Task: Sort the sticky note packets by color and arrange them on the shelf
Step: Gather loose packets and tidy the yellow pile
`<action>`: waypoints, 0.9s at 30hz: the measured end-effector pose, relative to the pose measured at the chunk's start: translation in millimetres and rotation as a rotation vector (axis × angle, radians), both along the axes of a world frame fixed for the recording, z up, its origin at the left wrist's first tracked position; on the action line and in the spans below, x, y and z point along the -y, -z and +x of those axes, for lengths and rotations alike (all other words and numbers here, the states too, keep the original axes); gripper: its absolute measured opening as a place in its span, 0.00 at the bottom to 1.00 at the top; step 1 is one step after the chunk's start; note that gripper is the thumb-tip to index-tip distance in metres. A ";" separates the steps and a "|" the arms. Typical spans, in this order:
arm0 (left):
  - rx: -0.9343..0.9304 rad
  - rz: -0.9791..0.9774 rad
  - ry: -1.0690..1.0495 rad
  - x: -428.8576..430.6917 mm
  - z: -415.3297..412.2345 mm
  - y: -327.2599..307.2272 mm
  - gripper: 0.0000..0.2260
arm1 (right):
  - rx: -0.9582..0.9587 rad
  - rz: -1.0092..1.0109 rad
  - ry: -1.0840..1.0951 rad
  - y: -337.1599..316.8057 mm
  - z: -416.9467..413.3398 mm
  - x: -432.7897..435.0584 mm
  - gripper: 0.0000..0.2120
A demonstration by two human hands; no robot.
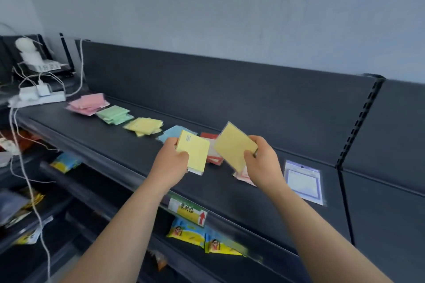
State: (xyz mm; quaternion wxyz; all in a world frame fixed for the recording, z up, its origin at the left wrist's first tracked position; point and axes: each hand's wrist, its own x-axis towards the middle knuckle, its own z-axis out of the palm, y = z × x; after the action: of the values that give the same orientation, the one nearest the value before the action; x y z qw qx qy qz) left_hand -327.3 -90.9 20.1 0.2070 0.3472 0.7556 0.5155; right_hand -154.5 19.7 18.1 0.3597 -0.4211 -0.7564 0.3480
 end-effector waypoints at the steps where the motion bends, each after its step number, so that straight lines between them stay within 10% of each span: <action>1: -0.003 -0.001 -0.019 0.1 -8.3 1.3 0.10 | -0.006 0.002 -0.005 -0.6 -9.3 -4.0 0.19; 27: -0.339 -0.088 -0.125 -63.8 -263.4 11.0 0.06 | -0.066 -0.033 0.045 1.8 -266.0 -40.5 0.14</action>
State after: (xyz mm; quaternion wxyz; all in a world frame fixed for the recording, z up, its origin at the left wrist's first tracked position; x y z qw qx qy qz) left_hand -590.8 -27.1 9.1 0.0593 0.3722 0.8216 0.4278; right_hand -420.4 60.2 16.3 0.3853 -0.4322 -0.7287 0.3658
